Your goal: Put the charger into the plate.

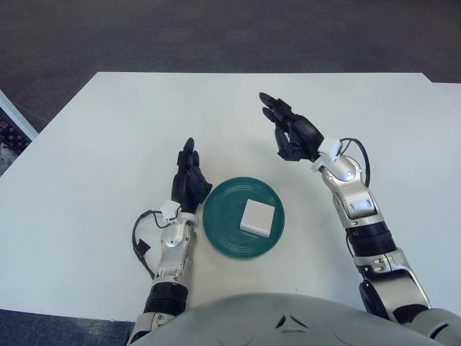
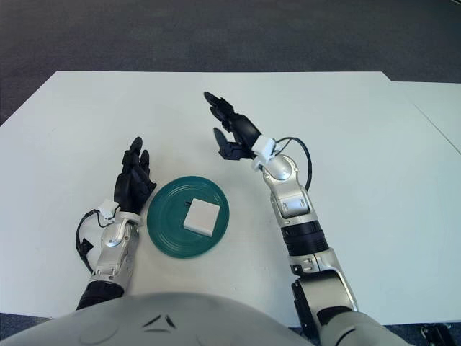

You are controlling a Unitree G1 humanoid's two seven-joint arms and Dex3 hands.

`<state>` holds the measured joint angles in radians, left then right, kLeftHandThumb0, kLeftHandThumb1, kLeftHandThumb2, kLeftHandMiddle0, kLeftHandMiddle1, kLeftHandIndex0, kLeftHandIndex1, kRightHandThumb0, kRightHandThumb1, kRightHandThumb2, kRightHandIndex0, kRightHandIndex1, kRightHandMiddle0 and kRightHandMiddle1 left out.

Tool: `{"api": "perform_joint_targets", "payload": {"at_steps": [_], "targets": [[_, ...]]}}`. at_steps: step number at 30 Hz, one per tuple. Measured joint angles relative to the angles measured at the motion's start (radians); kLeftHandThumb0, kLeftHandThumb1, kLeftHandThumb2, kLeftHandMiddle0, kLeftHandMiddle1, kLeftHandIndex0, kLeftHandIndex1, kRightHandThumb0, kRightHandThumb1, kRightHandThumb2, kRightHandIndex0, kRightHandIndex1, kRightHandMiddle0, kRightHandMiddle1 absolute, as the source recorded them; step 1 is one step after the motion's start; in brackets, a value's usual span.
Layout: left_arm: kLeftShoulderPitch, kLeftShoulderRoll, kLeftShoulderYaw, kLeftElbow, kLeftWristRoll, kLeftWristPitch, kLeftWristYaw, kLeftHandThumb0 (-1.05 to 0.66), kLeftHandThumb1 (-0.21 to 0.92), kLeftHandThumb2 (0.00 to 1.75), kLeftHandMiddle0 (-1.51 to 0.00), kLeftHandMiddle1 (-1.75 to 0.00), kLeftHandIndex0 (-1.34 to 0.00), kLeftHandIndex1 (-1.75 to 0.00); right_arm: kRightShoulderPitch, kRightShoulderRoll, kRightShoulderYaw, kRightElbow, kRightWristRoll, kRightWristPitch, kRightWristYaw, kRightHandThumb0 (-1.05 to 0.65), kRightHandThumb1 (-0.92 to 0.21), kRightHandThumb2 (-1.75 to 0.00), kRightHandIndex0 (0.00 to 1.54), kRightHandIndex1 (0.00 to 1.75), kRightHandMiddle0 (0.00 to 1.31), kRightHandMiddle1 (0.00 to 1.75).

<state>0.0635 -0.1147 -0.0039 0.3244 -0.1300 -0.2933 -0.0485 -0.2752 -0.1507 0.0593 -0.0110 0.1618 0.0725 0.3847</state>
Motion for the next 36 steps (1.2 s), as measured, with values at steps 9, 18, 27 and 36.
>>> {"api": "perform_joint_targets", "payload": {"at_steps": [9,18,27,36], "targets": [[-0.03,-0.001,0.004,0.047,0.029,-0.021,0.012,-1.05,0.92,1.03,-0.02,0.0,-0.01,-0.15,0.067,0.093,-0.192,0.179,0.184,0.08,-0.064,-1.05,-0.92,-0.94,0.1,0.0,0.07,0.43],[-0.049,0.003,0.011,0.075,0.039,-0.038,0.009,-1.05,0.92,1.01,-0.01,0.0,0.0,-0.1,0.108,0.135,-0.211,0.361,0.146,-0.11,-0.071,-1.05,-0.92,-0.96,0.12,0.01,0.01,0.49],[-0.014,0.004,0.016,0.033,0.024,-0.03,-0.015,-1.05,0.92,1.01,-0.01,0.0,-0.01,-0.08,0.093,0.165,-0.179,0.508,0.046,-0.304,-0.138,-1.05,-0.92,-1.03,0.16,0.01,0.0,0.51],[0.008,0.009,0.025,0.007,0.002,-0.029,-0.057,-1.05,0.92,1.01,0.0,0.0,-0.03,-0.1,0.1,0.193,-0.16,0.528,-0.011,-0.369,-0.219,-1.02,-0.92,-1.05,0.19,0.01,0.0,0.51]]}}
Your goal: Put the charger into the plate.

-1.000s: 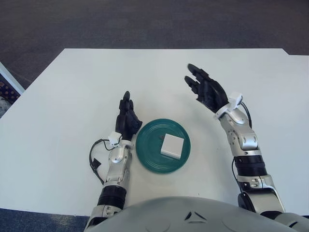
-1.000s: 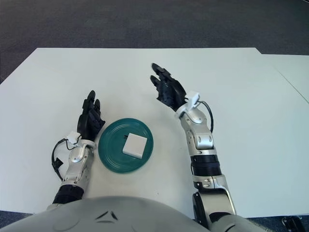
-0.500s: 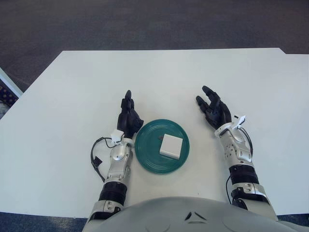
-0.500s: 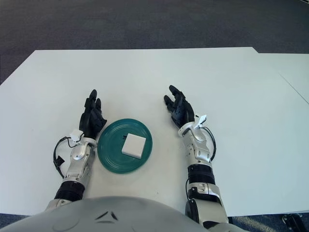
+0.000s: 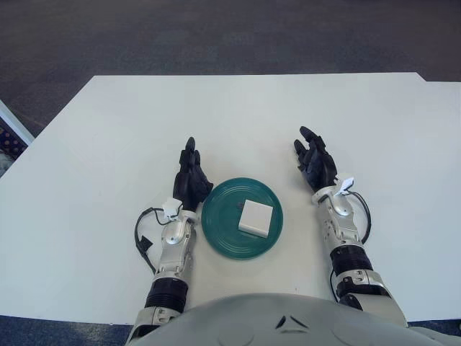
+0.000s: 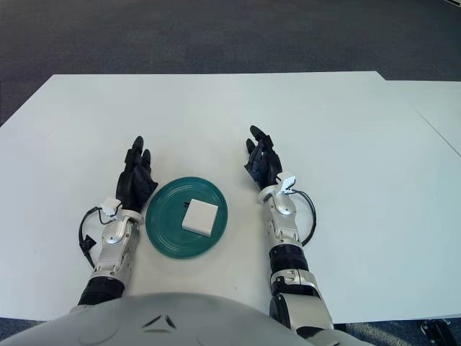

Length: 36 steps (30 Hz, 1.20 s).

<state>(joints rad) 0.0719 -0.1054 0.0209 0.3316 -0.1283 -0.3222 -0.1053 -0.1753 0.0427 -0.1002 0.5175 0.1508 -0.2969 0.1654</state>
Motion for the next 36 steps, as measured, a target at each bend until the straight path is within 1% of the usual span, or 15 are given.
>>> {"api": "perform_joint_targets", "payload": {"at_steps": [8,15,25,28,30,36], "targets": [[0.017,0.001,0.001,-0.018,-0.013,0.004,-0.021,-1.05,0.92,1.02,0.0,0.0,-0.03,-0.12,-0.003,0.002,0.014,0.031,-0.042,-0.043,-0.038,-1.01,-0.92,-1.04,0.19,0.0,0.0,0.46],[0.03,-0.001,0.001,-0.032,-0.013,0.006,-0.023,-1.05,0.92,1.02,-0.01,-0.01,-0.03,-0.12,-0.017,0.004,0.019,0.074,-0.06,-0.083,-0.061,-1.03,-0.92,-1.03,0.15,0.0,0.0,0.39],[0.042,-0.009,0.005,-0.048,-0.022,0.004,-0.023,-1.05,0.92,1.01,-0.04,-0.01,-0.05,-0.15,-0.081,0.006,0.017,0.206,-0.063,-0.19,-0.071,-0.99,-0.92,-1.04,0.11,0.0,0.0,0.26],[0.043,-0.009,0.007,-0.048,-0.022,-0.002,-0.023,-1.05,0.92,1.0,-0.04,-0.01,-0.04,-0.16,-0.09,0.006,0.018,0.23,-0.068,-0.216,-0.075,-0.98,-0.92,-1.04,0.1,0.0,0.0,0.23],[0.044,-0.009,0.008,-0.048,-0.022,-0.009,-0.023,-1.05,0.92,1.0,-0.04,-0.01,-0.04,-0.16,-0.092,0.007,0.019,0.24,-0.082,-0.234,-0.091,-0.98,-0.92,-1.04,0.1,0.0,0.0,0.21],[0.044,-0.01,0.012,-0.048,-0.021,-0.03,-0.019,-1.05,0.92,0.98,-0.06,-0.01,-0.03,-0.17,-0.095,0.015,0.019,0.252,-0.105,-0.249,-0.153,-0.97,-0.92,-1.06,0.1,0.0,0.0,0.2]]}}
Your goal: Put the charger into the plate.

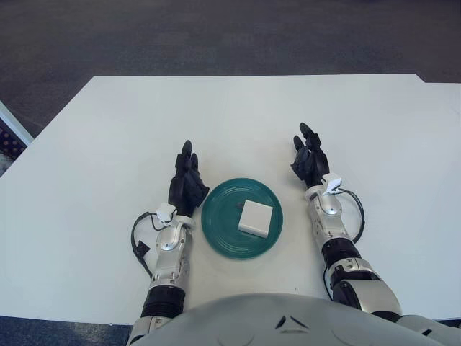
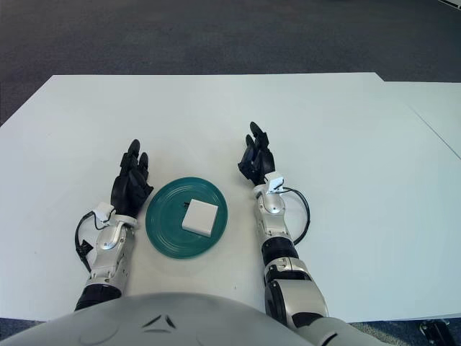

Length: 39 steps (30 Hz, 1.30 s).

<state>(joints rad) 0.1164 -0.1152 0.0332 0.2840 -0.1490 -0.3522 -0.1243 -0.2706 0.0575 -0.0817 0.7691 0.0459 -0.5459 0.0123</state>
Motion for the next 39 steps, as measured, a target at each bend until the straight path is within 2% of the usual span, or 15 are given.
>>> {"api": "perform_joint_targets", "payload": {"at_steps": [6,14,26,32,39], "targets": [[0.0,0.0,0.003,0.0,0.003,-0.017,0.028,-1.05,0.92,0.98,-0.08,-0.02,-0.03,-0.18,-0.009,0.005,-0.001,0.021,-0.027,-0.02,-0.056,-0.94,-0.92,-1.06,0.1,0.0,0.0,0.2],[-0.001,-0.002,0.009,0.0,-0.013,-0.024,0.052,-1.05,0.92,0.93,-0.09,-0.01,-0.02,-0.21,-0.015,0.011,-0.002,0.031,-0.027,-0.04,-0.064,-0.93,-0.92,-1.05,0.1,0.0,0.0,0.2],[-0.028,-0.006,0.034,0.027,-0.027,-0.13,0.115,-1.05,0.92,0.89,-0.18,-0.01,0.0,-0.43,-0.015,0.016,-0.008,0.03,-0.026,-0.049,-0.053,-0.92,-0.92,-1.0,0.06,0.0,0.0,0.15],[-0.035,-0.004,0.035,0.034,0.002,-0.139,0.142,-1.05,0.92,0.91,-0.18,0.0,0.0,-0.45,-0.001,0.033,-0.012,-0.008,-0.018,-0.063,-0.039,-0.92,-0.92,-0.96,0.05,0.0,0.0,0.13],[-0.037,-0.003,0.031,0.036,0.039,-0.144,0.162,-1.05,0.92,0.93,-0.19,0.0,-0.01,-0.48,0.035,0.058,-0.011,-0.071,-0.013,-0.039,-0.027,-0.91,-0.92,-0.93,0.07,0.01,0.0,0.15]]}}
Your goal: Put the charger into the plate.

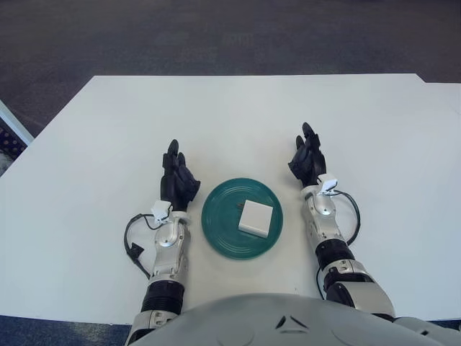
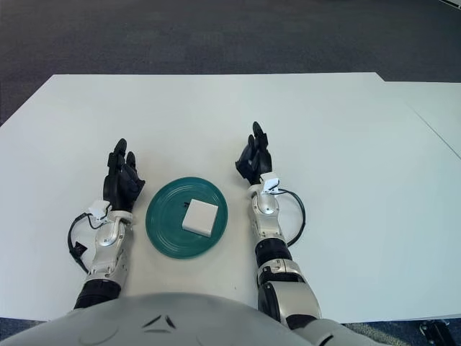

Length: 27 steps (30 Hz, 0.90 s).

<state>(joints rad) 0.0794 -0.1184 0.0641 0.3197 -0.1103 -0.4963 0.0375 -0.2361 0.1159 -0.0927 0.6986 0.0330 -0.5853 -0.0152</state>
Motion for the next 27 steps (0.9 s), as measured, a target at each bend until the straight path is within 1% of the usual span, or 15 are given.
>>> {"api": "perform_joint_targets", "payload": {"at_steps": [2,6,12,16,19,22,27], "targets": [[-0.001,0.0,-0.001,0.001,0.003,0.0,0.001,-1.05,0.92,0.94,-0.18,0.0,0.0,-0.49,0.017,0.002,0.004,-0.027,0.002,0.011,0.0,-0.9,-0.92,-0.93,0.07,0.01,0.01,0.16],[-0.003,0.0,-0.002,0.002,0.003,-0.001,0.0,-1.05,0.92,0.94,-0.18,0.0,0.0,-0.5,0.074,0.002,0.024,-0.115,0.0,0.042,-0.002,-0.9,-0.92,-0.92,0.09,0.02,0.02,0.18],[-0.005,0.0,0.0,0.0,-0.023,0.008,-0.028,-1.05,0.92,0.92,-0.21,-0.01,-0.01,-0.51,0.204,0.002,0.075,-0.289,-0.012,0.118,-0.01,-0.91,-0.92,-0.94,0.1,0.0,0.0,0.24],[-0.004,-0.001,0.005,-0.001,-0.065,0.022,-0.073,-1.05,0.92,0.9,-0.21,-0.01,0.0,-0.5,0.295,0.0,0.106,-0.408,-0.012,0.195,-0.008,-0.91,-0.92,-0.96,0.1,0.0,0.0,0.26],[0.004,-0.001,0.005,-0.01,-0.079,0.028,-0.086,-1.05,0.92,0.9,-0.2,0.0,0.0,-0.51,0.35,-0.003,0.124,-0.462,-0.012,0.231,-0.007,-0.9,-0.92,-0.97,0.1,0.0,0.0,0.28],[0.018,-0.001,0.002,-0.026,-0.081,0.031,-0.092,-1.05,0.92,0.9,-0.2,0.0,0.0,-0.51,0.376,-0.005,0.128,-0.492,-0.007,0.243,0.001,-0.89,-0.92,-0.98,0.1,0.0,0.0,0.28],[0.04,0.0,-0.001,-0.058,-0.083,0.047,-0.093,-1.05,0.92,0.9,-0.2,0.0,0.0,-0.5,0.384,-0.006,0.129,-0.514,0.006,0.266,0.014,-0.87,-0.92,-1.0,0.1,0.0,0.0,0.26]]}}
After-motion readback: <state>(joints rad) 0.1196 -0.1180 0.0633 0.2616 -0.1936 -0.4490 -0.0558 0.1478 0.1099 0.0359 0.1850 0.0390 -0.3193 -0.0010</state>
